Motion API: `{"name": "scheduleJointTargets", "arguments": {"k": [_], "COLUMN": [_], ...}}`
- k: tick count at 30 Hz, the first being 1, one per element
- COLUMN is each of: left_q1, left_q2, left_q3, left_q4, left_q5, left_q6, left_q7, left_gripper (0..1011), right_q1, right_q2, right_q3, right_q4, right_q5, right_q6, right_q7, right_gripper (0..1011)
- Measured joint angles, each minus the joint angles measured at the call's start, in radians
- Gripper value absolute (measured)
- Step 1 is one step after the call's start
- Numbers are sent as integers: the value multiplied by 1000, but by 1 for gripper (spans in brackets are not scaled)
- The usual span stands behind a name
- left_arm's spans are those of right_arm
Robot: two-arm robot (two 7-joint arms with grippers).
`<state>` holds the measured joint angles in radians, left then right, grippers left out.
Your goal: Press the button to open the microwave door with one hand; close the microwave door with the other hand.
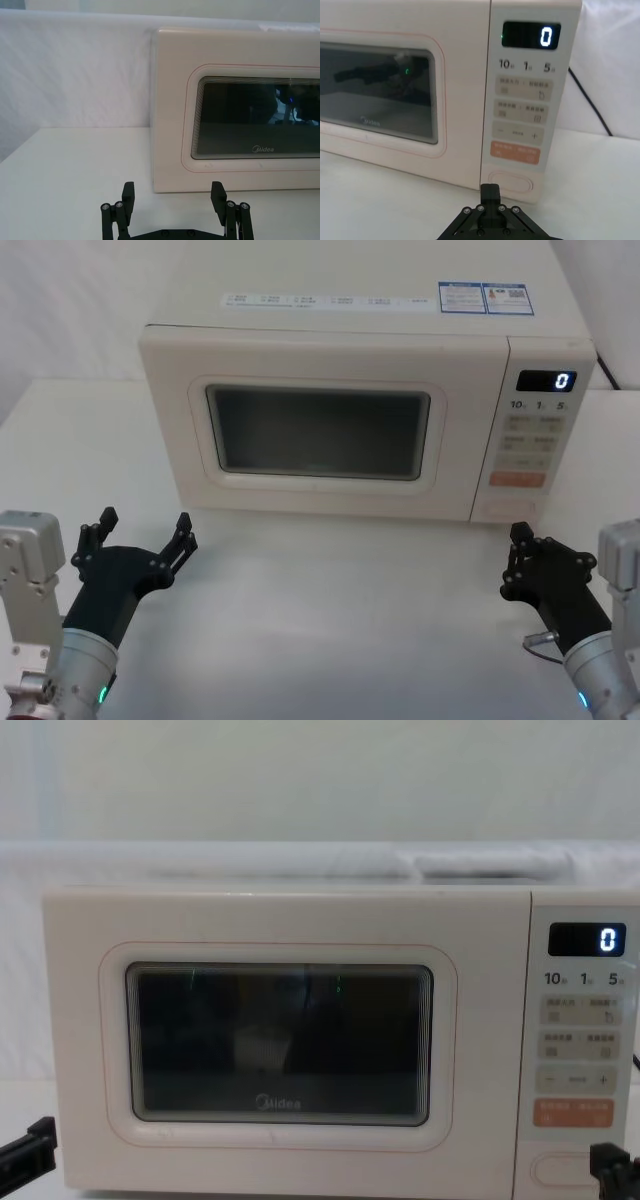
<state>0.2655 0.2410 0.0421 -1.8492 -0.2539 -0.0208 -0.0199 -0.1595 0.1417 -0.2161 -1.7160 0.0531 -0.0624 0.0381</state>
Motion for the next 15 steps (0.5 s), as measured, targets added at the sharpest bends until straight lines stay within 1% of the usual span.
{"name": "scheduleJointTargets", "arguments": {"k": [9,15], "left_q1": [0,0], "left_q2": [0,0], "left_q3": [0,0], "left_q4": [0,0], "left_q5": [0,0], "left_q6": [0,0], "left_q7": [0,0], "left_gripper": [1001,1001], "right_q1": [25,45], "right_q2": [-31,-45], "right_q3": [24,33], "right_q4": [55,86], "right_q5": [8,8], "right_q6": [13,15], "right_q7": [32,46], "right_gripper": [0,0]}}
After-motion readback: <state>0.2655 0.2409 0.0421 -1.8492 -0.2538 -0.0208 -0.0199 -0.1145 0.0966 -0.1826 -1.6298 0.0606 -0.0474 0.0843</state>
